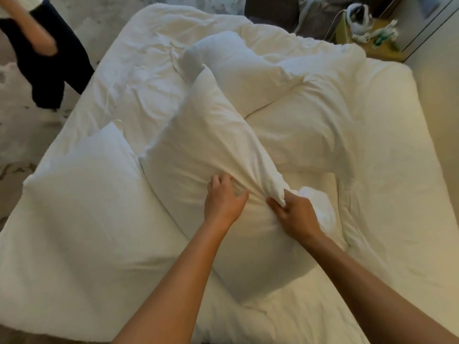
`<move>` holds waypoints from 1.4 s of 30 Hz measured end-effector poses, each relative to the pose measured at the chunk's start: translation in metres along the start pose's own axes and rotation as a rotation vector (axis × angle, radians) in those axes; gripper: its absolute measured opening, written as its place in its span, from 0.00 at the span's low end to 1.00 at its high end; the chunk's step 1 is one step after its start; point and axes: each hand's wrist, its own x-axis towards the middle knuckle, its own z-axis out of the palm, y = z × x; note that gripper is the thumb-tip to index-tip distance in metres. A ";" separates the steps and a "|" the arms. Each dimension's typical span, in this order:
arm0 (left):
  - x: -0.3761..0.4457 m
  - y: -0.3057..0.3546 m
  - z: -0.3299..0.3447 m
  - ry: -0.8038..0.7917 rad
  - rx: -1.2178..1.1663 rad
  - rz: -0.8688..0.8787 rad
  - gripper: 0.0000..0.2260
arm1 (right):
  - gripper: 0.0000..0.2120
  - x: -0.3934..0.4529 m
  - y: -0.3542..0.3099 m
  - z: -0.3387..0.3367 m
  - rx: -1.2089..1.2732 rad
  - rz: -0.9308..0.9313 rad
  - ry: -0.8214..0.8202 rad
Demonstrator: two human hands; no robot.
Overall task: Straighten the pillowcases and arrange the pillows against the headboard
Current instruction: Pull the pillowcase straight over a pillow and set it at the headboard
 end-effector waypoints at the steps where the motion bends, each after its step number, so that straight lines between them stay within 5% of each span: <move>1: -0.009 0.008 -0.003 0.018 -0.013 0.027 0.26 | 0.19 -0.016 -0.004 -0.005 -0.004 -0.023 0.034; 9: -0.066 0.087 0.003 0.009 -0.088 0.323 0.30 | 0.16 -0.113 0.034 -0.081 -0.149 -0.082 0.237; 15: -0.124 0.194 0.069 -0.140 -0.038 0.346 0.24 | 0.13 -0.173 0.090 -0.146 -0.272 -0.112 0.300; 20: -0.149 0.242 0.130 -0.269 0.162 0.493 0.24 | 0.10 -0.225 0.155 -0.179 -0.341 -0.114 0.326; 28: -0.186 0.217 0.218 -0.526 0.671 0.609 0.30 | 0.10 -0.301 0.280 -0.161 -0.102 0.002 0.220; 34: -0.219 0.194 0.246 -0.463 0.846 0.655 0.30 | 0.19 -0.315 0.316 -0.155 0.007 0.093 0.131; 42: -0.228 0.195 0.221 -0.497 0.795 0.602 0.23 | 0.44 -0.275 0.289 -0.168 0.302 0.211 0.063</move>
